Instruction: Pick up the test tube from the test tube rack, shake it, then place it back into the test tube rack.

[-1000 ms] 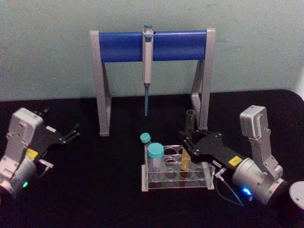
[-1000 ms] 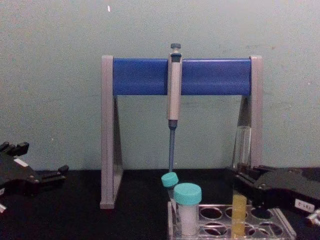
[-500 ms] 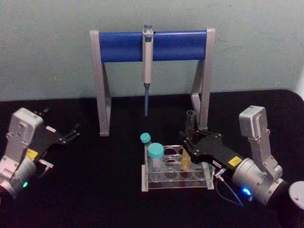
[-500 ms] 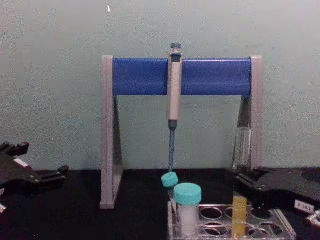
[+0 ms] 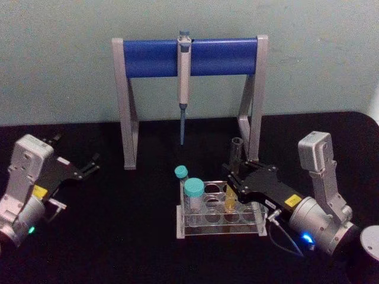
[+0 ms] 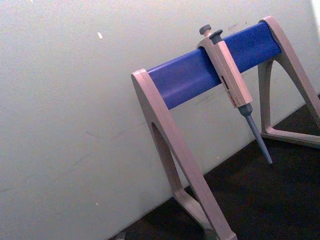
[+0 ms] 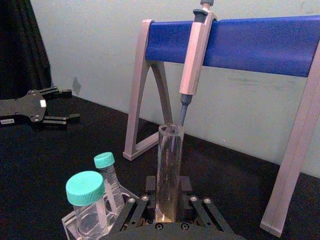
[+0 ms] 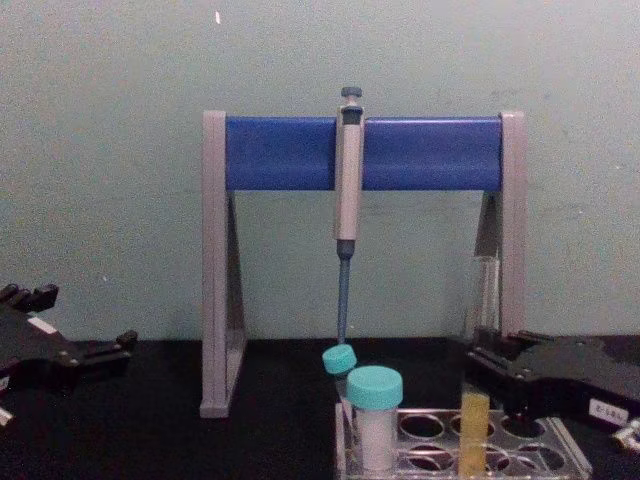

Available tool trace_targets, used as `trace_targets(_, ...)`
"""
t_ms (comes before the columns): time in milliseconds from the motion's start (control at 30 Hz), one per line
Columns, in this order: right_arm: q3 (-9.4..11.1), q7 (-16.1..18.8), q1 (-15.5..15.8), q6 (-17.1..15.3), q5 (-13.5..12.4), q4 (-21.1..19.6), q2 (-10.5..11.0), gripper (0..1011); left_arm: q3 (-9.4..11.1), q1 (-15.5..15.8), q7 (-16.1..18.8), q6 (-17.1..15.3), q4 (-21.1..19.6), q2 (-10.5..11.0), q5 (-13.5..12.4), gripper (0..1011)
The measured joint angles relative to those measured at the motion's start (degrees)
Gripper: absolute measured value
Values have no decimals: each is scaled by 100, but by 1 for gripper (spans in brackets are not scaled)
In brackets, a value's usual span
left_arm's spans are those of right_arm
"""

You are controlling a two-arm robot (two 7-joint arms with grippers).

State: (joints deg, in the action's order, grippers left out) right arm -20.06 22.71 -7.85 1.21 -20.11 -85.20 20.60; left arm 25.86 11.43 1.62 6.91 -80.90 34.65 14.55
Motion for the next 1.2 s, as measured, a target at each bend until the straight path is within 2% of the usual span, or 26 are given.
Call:
trace_targets(200,0,2,0,0,-3,-1,0,442,0,0,0,0,0,0,0,1009)
trace_targets(367,0,2,0,1,-6,-2,0,623,0,0,0,0,0,0,0,1010)
trace_targets(433,0,1,0,0,-8,-2,0,654,0,0,0,0,0,0,0,1010)
trace_targets(567,0,1,0,1,-10,-1,0,817,0,0,0,0,0,0,0,1010)
trace_targets(800,0,1,0,0,-10,-1,0,982,0,0,0,0,0,0,0,1010)
trace_targets(1067,0,1,0,0,-10,-1,0,1000,0,0,0,0,0,0,0,1010)
trace_targets(1200,54,21,97,33,-42,-121,60,1000,0,0,0,0,0,0,0,1010)
